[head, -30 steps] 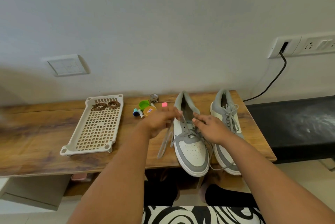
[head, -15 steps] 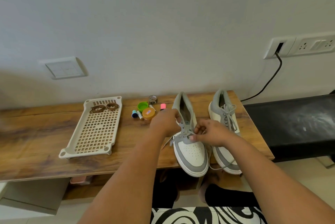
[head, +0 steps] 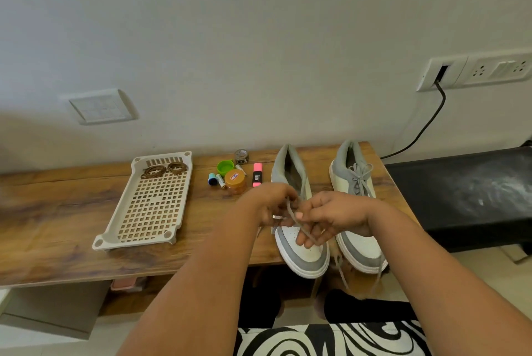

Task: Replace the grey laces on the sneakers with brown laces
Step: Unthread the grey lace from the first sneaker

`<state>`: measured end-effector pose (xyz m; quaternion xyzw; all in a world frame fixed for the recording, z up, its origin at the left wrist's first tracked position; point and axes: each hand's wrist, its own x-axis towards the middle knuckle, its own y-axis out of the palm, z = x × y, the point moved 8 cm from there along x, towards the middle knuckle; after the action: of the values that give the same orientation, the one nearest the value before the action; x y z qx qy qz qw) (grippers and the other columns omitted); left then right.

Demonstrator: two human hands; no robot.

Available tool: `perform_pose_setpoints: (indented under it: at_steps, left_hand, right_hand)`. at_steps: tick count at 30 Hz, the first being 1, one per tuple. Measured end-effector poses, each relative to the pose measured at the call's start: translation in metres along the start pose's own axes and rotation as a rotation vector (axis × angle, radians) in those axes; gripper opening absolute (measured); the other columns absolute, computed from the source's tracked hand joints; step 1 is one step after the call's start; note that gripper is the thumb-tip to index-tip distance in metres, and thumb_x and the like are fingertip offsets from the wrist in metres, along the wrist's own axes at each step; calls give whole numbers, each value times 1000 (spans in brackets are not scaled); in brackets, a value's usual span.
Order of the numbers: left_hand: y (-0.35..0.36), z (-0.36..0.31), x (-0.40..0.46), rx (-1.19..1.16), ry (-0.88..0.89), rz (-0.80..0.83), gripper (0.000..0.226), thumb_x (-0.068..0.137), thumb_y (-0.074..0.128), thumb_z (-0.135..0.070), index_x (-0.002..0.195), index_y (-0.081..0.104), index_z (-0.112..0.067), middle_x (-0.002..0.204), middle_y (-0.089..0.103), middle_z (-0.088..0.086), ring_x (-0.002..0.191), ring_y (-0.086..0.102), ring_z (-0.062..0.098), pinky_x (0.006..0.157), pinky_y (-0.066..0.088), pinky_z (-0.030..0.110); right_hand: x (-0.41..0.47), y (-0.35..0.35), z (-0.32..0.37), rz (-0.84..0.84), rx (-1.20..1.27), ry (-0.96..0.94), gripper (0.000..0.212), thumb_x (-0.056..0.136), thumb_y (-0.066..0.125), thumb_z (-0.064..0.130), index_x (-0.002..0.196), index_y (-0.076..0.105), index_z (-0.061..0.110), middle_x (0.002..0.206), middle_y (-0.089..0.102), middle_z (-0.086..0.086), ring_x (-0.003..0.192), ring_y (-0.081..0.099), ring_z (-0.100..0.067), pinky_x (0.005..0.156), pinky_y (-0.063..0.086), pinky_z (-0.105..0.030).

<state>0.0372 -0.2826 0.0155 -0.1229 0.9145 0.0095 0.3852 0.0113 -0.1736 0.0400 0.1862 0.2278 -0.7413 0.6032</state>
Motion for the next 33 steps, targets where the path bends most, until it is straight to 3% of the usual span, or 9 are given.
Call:
perform_pose_setpoints:
  at_steps: [2, 4, 8, 12, 16, 19, 23, 27, 33]
  left_hand:
    - [-11, -5, 1, -157, 24, -42, 16, 96, 54, -17, 81, 57, -12, 60, 57, 0, 60, 56, 16, 57, 46, 28]
    - [-33, -10, 3, -143, 100, -183, 18, 91, 56, -16, 74, 50, -13, 54, 43, 0, 50, 41, 15, 52, 36, 26]
    - [-71, -20, -1, 568, 229, -537, 13, 89, 57, -24, 89, 55, -10, 79, 57, 6, 73, 56, 23, 65, 45, 31]
    - [-56, -18, 1, 945, 199, -468, 31, 91, 53, -23, 120, 54, -12, 114, 62, 8, 96, 60, 24, 78, 51, 34]
    - [-19, -46, -5, 1059, 534, -401, 46, 88, 53, -13, 132, 48, -26, 119, 59, 6, 106, 57, 27, 85, 52, 43]
    - [2, -35, 5, 1245, 467, -262, 45, 91, 55, -18, 133, 47, -33, 126, 54, 6, 112, 55, 28, 93, 50, 46]
    - [0, -29, 10, 1176, 435, -266, 39, 92, 51, -12, 129, 51, -22, 124, 56, 10, 110, 54, 29, 92, 49, 44]
    - [-5, -34, 10, 1112, 463, -313, 35, 92, 48, -8, 126, 50, -19, 114, 60, 11, 95, 53, 23, 78, 47, 35]
    - [-1, -33, 10, 1120, 448, -413, 24, 93, 51, -12, 117, 47, -14, 111, 58, 13, 101, 56, 30, 84, 50, 42]
  right_hand:
    - [-8, 8, -3, 152, 82, 33, 32, 102, 51, 26, 126, 61, 7, 111, 70, -20, 86, 71, -24, 77, 57, -31]
    - [-9, 4, -7, 125, 59, 46, 31, 99, 55, 25, 126, 62, 11, 111, 70, -18, 87, 72, -24, 75, 58, -29]
    - [4, -47, -10, -498, -308, -63, 11, 93, 65, 28, 102, 70, 23, 92, 68, 1, 86, 66, -15, 79, 54, -30]
    - [15, -44, -5, -597, -420, -211, 12, 90, 68, 21, 100, 71, 26, 89, 63, 12, 81, 57, 0, 71, 44, -16]
    - [24, -39, 0, -620, -677, -251, 17, 84, 75, 21, 100, 70, 22, 90, 52, 13, 81, 54, -4, 76, 42, -22]
    - [28, -37, 3, -622, -775, -251, 19, 85, 73, 23, 101, 70, 15, 94, 49, 5, 87, 55, -15, 80, 46, -29]
    - [31, -33, 1, -587, -847, -214, 15, 95, 61, 23, 97, 64, 9, 94, 43, 0, 86, 51, -21, 76, 40, -30]
    - [32, -33, -7, -516, -922, -39, 37, 100, 44, 47, 96, 59, 14, 99, 37, -2, 98, 40, -20, 88, 38, -35]
    - [25, -18, 10, -663, -1118, 46, 31, 100, 46, 42, 91, 64, 18, 87, 52, -1, 84, 56, -21, 65, 37, -30]
